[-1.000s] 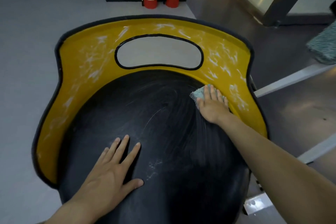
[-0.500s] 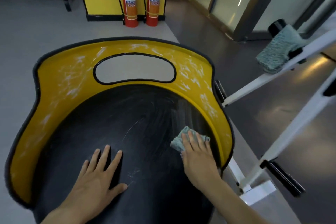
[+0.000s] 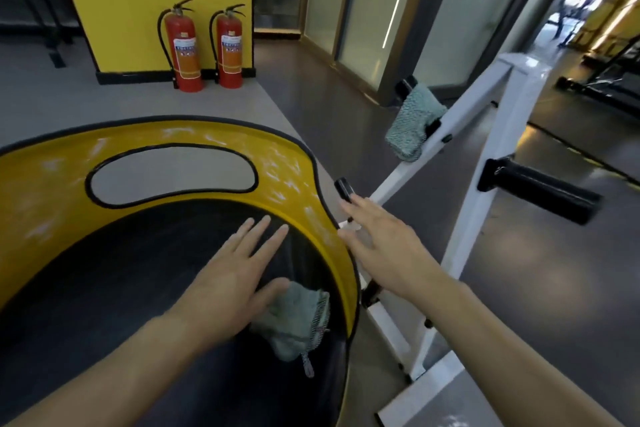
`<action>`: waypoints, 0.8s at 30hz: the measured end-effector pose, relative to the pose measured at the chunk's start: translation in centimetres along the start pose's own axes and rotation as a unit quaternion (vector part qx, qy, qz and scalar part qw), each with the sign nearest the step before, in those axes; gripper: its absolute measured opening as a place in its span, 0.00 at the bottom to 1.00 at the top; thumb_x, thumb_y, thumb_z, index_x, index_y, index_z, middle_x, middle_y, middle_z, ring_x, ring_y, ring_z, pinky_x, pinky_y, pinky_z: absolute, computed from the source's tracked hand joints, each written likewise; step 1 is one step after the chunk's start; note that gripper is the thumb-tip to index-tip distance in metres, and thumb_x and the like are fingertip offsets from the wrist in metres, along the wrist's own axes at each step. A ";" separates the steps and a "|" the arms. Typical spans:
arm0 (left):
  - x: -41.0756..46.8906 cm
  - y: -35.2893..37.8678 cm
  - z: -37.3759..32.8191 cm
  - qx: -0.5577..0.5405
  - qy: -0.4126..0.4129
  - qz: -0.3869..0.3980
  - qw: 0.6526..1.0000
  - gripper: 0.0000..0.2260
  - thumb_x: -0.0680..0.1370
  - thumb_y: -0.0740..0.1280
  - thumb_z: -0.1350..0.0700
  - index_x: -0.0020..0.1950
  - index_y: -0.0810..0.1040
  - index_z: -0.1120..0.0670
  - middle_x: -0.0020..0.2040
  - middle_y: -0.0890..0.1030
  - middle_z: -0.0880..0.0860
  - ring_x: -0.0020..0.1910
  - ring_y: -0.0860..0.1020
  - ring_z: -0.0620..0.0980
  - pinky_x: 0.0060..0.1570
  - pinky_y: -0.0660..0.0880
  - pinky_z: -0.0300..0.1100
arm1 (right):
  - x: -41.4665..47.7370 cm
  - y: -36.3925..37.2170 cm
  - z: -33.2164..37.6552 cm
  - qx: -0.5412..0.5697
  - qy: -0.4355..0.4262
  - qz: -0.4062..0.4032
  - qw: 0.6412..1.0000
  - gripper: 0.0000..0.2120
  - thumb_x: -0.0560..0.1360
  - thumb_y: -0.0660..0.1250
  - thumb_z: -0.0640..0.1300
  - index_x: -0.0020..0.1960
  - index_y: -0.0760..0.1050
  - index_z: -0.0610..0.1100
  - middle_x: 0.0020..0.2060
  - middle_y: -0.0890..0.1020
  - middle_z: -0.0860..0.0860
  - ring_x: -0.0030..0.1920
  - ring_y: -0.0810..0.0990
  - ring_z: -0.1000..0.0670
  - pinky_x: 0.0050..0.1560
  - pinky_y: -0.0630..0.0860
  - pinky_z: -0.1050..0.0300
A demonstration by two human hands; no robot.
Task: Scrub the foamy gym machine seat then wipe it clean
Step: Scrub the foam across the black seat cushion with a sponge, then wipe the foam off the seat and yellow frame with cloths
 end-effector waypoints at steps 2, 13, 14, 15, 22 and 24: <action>5.1 -2.3 -4.0 0.000 0.038 -0.040 0.998 0.35 0.82 0.56 0.36 0.82 0.42 0.42 0.83 0.42 0.47 0.81 0.39 0.46 0.78 0.46 0.42 | 1.3 -3.8 -1.4 -0.033 0.004 -0.034 0.999 0.27 0.85 0.56 0.57 0.82 0.57 0.55 0.81 0.57 0.56 0.81 0.52 0.54 0.77 0.60 0.51; 26.1 -8.4 -14.6 -0.038 0.067 -0.152 0.985 0.30 0.84 0.60 0.45 0.82 0.55 0.52 0.79 0.63 0.52 0.78 0.61 0.51 0.73 0.63 0.47 | 13.4 -19.5 -4.8 -0.332 -0.023 -0.106 0.937 0.18 0.77 0.63 0.37 0.66 0.67 0.40 0.52 0.75 0.42 0.53 0.77 0.37 0.41 0.71 0.46; 27.1 -8.2 -14.7 -0.036 0.069 -0.154 0.985 0.28 0.83 0.60 0.46 0.82 0.57 0.52 0.77 0.66 0.52 0.75 0.65 0.53 0.70 0.68 0.49 | 14.4 -19.7 -4.8 -0.350 -0.019 -0.087 0.933 0.17 0.77 0.64 0.36 0.65 0.67 0.39 0.48 0.74 0.43 0.50 0.77 0.37 0.41 0.70 0.47; 27.8 -7.9 -14.7 -0.033 0.069 -0.157 0.985 0.27 0.83 0.60 0.46 0.80 0.60 0.52 0.72 0.71 0.52 0.70 0.70 0.54 0.64 0.73 0.51 | 15.2 -19.8 -4.8 -0.363 -0.008 -0.069 0.929 0.16 0.77 0.64 0.35 0.64 0.67 0.38 0.43 0.72 0.44 0.47 0.76 0.38 0.40 0.69 0.47; 30.4 -6.7 -13.6 -0.021 0.037 -0.185 0.982 0.19 0.82 0.63 0.48 0.73 0.71 0.46 0.51 0.83 0.54 0.51 0.80 0.60 0.47 0.77 0.50 | 19.3 -18.1 -7.3 -0.361 0.091 0.044 0.927 0.05 0.79 0.63 0.36 0.50 0.68 0.43 0.39 0.72 0.46 0.46 0.75 0.40 0.46 0.73 0.50; 31.0 -6.4 -13.4 -0.083 0.019 -0.194 0.977 0.18 0.80 0.67 0.47 0.69 0.74 0.45 0.52 0.84 0.52 0.53 0.81 0.58 0.52 0.78 0.51 | 19.4 -18.4 -7.6 -0.362 0.093 0.024 0.927 0.05 0.79 0.64 0.36 0.50 0.68 0.42 0.41 0.72 0.45 0.47 0.75 0.40 0.45 0.72 0.51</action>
Point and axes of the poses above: each hand's wrist, its own x-axis towards the middle knuckle, its own y-axis out of the palm, z = x × y, the point moved 5 cm from there along x, towards the middle knuckle
